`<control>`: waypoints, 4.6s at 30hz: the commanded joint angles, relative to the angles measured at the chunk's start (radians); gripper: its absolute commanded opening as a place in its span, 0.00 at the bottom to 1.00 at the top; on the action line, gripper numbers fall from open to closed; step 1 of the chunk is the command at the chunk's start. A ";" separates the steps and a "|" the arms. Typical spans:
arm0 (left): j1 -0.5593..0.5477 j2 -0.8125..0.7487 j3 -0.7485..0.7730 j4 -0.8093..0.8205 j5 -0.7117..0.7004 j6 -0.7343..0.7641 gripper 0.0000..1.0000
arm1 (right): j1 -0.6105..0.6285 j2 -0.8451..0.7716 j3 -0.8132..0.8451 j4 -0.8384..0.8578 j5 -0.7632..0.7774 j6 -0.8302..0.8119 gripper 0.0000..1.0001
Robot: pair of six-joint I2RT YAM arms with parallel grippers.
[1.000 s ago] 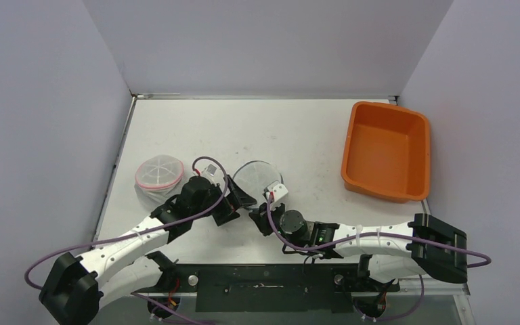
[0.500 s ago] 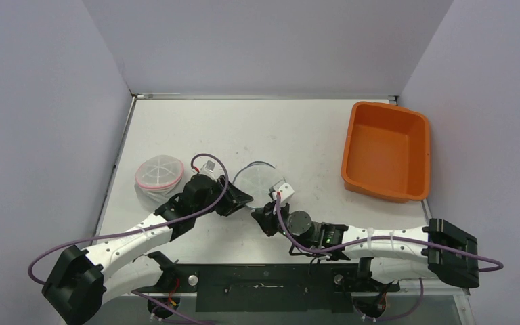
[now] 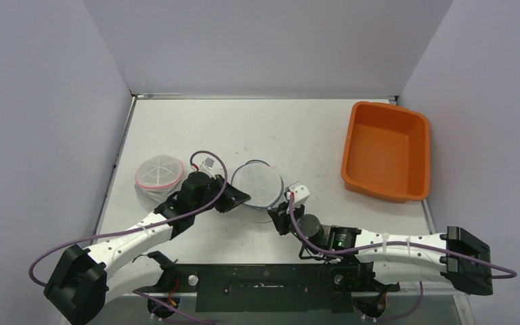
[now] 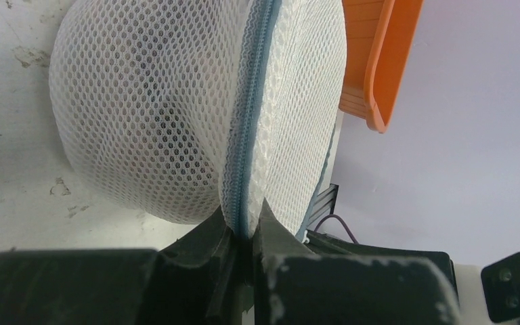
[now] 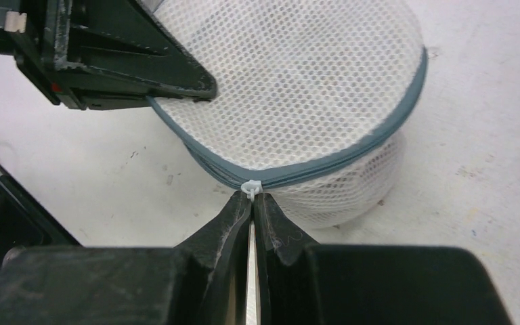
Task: Unzip the laundry bag and remove the bra
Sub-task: Unzip the laundry bag at the center of the board.
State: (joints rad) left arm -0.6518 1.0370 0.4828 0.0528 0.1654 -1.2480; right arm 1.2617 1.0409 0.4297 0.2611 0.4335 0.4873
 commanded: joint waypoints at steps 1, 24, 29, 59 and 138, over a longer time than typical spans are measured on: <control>0.030 0.003 0.011 0.057 0.019 0.042 0.00 | -0.009 -0.070 -0.014 -0.082 0.131 0.043 0.05; 0.141 0.260 0.229 0.053 0.243 0.181 0.74 | 0.074 0.063 -0.013 0.186 0.050 0.009 0.05; 0.151 0.058 0.188 -0.230 0.130 0.264 0.96 | 0.063 0.102 0.013 0.208 0.024 -0.008 0.05; -0.026 0.068 0.062 0.099 0.022 0.043 0.16 | 0.051 0.064 0.046 0.129 0.001 -0.018 0.05; 0.039 0.089 0.060 0.093 0.046 0.047 0.06 | -0.033 -0.115 0.070 -0.091 -0.016 -0.006 0.05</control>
State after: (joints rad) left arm -0.6285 1.1290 0.5484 0.1020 0.2440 -1.2129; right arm 1.2366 0.9878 0.5125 0.1810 0.3618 0.4648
